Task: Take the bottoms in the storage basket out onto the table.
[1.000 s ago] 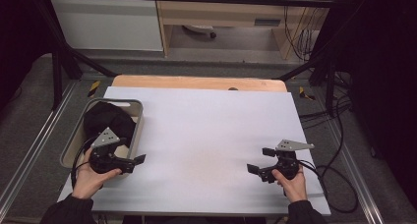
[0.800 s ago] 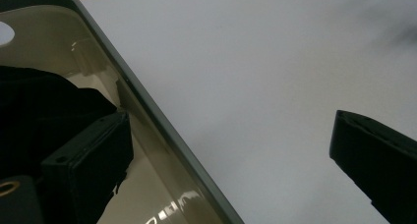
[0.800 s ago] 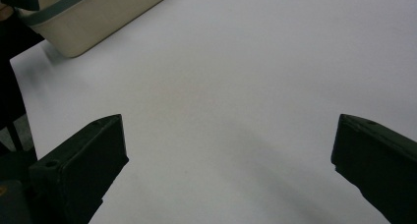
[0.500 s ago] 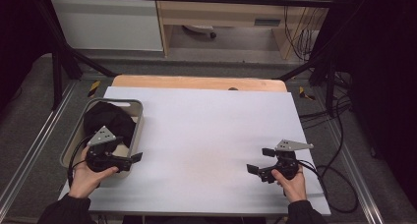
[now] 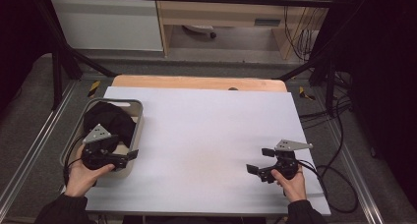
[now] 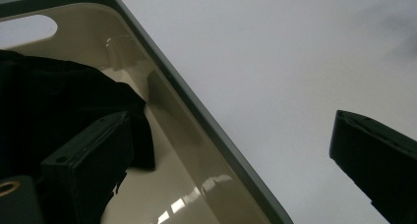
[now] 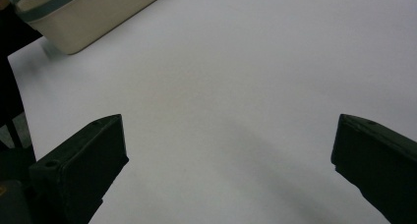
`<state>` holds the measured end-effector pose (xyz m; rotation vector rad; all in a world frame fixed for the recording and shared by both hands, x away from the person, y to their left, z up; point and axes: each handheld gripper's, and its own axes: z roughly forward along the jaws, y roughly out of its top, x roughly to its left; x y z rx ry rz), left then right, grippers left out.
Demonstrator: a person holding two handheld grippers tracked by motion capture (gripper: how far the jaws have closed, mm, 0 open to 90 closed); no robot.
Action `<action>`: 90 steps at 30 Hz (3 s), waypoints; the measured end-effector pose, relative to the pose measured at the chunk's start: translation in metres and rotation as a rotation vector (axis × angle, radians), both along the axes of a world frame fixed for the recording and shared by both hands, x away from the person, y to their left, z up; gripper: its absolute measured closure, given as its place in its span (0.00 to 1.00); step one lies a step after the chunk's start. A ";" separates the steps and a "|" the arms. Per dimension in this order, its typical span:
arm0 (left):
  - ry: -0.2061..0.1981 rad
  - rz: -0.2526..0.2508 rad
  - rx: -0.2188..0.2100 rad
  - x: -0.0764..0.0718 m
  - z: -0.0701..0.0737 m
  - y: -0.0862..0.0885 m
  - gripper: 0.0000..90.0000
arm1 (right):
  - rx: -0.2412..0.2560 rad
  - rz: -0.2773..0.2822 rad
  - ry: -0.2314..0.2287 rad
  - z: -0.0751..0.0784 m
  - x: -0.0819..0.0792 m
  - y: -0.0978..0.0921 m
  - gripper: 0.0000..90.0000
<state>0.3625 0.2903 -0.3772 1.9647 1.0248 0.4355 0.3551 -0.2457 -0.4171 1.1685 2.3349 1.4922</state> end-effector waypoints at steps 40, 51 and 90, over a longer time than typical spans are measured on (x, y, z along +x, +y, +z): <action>0.006 0.119 0.023 0.010 0.013 0.032 0.03 | -0.007 -0.003 0.003 0.000 -0.001 0.001 0.01; 0.009 0.175 0.027 0.015 0.018 0.046 0.03 | -0.005 -0.003 0.003 0.000 -0.001 0.001 0.01; 0.039 0.334 0.111 0.059 0.010 0.077 0.05 | -0.013 -0.002 0.004 -0.001 0.000 0.001 0.01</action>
